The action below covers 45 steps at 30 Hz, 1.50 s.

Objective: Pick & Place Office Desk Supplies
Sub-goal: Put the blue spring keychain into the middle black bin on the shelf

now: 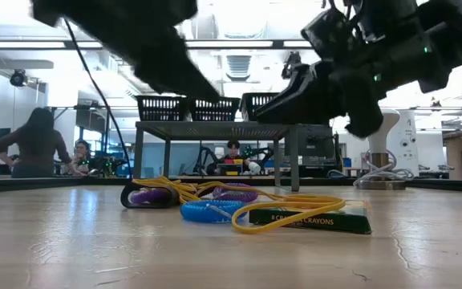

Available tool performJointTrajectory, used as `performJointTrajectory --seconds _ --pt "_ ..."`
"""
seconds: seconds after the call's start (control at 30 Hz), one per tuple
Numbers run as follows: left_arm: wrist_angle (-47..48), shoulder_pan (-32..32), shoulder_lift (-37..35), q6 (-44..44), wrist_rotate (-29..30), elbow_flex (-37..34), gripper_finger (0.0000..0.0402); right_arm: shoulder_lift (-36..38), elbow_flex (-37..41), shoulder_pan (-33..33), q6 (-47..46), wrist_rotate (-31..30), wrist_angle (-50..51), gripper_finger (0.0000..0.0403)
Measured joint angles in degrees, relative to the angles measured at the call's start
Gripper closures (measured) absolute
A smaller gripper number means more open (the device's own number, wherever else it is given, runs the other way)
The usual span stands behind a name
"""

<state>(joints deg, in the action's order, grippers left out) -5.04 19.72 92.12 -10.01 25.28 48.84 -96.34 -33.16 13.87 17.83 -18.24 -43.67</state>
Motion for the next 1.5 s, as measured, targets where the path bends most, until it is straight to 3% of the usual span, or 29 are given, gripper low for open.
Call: performJointTrajectory --seconds 0.17,0.3,0.53,0.7,1.0,1.33,1.5 --pt "0.86 7.34 4.04 -6.69 -0.89 1.67 0.0396 1.98 1.41 -0.44 0.56 0.93 0.27 0.0295" --pt "1.45 10.34 8.05 -11.34 -3.94 2.82 0.0352 2.75 2.61 -0.38 0.49 2.86 -0.06 0.029" --pt "0.92 8.84 13.68 -15.21 -6.93 6.1 0.0231 3.24 5.22 -0.4 -1.61 3.77 0.23 0.0294" --pt "2.67 7.16 16.88 -11.66 -11.45 9.27 0.0203 2.95 5.76 -0.44 -1.33 3.76 -0.32 0.0302" --pt "7.57 4.78 18.33 -10.19 -18.5 10.08 0.0249 2.5 5.76 -0.44 -1.32 3.75 -1.44 0.0315" --pt "7.06 2.95 20.34 -7.78 -23.19 10.34 0.0387 2.5 5.65 -0.44 -1.34 3.74 -1.96 0.0328" --pt "8.74 3.01 17.98 -8.93 -23.88 10.01 0.0392 2.5 5.63 -0.44 -0.87 3.72 -2.09 0.0326"
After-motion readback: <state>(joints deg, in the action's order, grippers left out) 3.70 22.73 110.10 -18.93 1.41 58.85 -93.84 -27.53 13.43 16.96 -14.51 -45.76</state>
